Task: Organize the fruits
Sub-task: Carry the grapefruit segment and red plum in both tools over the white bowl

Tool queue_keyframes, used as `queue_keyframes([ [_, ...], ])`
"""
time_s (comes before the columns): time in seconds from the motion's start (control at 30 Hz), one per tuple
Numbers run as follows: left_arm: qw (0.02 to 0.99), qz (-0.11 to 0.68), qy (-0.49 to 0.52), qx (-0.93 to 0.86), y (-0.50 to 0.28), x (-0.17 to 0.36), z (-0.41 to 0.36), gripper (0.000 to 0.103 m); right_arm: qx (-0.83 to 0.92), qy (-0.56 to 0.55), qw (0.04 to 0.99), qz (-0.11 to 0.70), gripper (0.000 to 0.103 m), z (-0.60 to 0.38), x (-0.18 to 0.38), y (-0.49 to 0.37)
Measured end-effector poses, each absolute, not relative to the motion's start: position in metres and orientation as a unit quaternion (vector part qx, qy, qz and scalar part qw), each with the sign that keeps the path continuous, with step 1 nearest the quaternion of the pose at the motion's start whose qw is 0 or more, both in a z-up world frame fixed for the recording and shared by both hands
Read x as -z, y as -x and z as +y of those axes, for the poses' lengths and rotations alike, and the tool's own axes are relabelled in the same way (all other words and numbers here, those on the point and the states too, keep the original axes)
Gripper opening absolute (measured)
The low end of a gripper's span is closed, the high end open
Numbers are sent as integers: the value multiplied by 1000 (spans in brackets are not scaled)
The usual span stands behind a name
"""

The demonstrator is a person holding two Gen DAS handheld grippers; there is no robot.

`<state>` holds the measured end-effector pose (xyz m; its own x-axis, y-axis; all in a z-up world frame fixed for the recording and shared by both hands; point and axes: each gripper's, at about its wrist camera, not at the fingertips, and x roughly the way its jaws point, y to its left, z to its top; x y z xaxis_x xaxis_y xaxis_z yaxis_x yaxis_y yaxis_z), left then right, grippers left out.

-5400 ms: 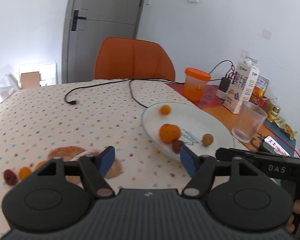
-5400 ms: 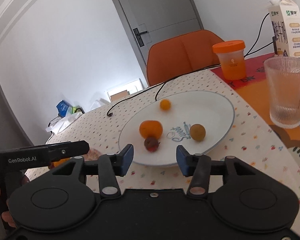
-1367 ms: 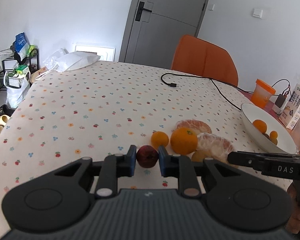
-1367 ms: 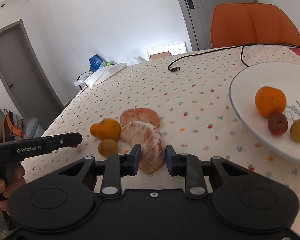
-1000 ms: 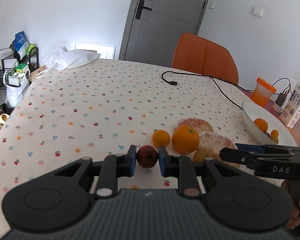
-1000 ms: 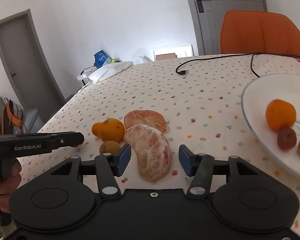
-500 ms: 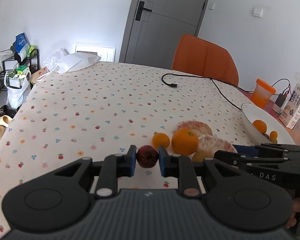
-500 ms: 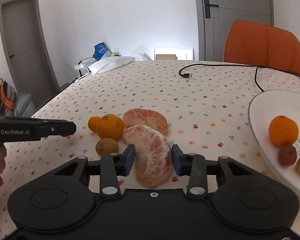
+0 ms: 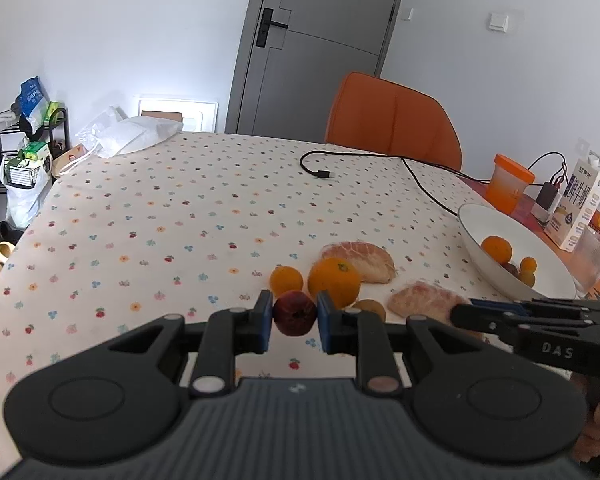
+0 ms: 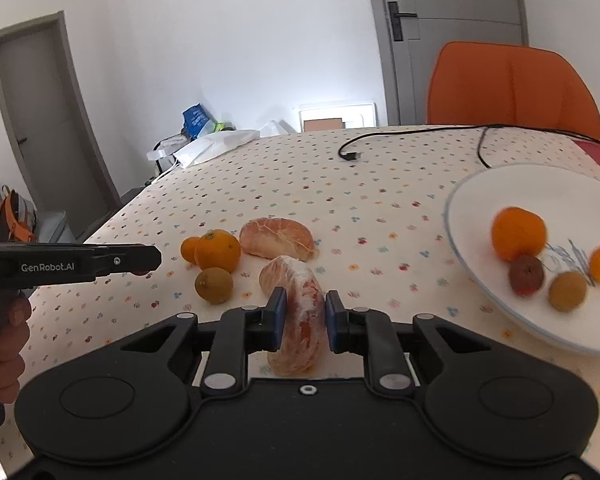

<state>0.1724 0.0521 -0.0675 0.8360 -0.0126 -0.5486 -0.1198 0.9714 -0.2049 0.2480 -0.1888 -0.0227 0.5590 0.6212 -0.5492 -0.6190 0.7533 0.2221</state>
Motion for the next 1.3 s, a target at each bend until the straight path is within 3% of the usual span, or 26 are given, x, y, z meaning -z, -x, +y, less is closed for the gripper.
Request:
queue_keyframes([
  [0.1,950,288,116,-28,-173,69,52,22,-339,-20,884,321,22,-200,26,-247],
  [0.27,950,287,118,-29,-173,69,52,22,-341,-4,883,322,43,-196,28,-246],
  [0.37,950,287,119,-32,-173,70,54,22,-344,8,883,320,45,-188,32,-248],
  [0.5,949,289,120,-33,-171,71,56,22,-346,34,883,314,45,-177,32,-248],
  [0.53,949,289,120,-33,-171,71,55,22,-343,41,885,313,38,-175,32,-247],
  [0.67,950,289,118,-30,-171,70,52,22,-334,56,889,308,35,-173,31,-245],
  [1.3,957,273,97,14,-185,50,8,22,-320,-1,907,274,35,-224,8,-235],
])
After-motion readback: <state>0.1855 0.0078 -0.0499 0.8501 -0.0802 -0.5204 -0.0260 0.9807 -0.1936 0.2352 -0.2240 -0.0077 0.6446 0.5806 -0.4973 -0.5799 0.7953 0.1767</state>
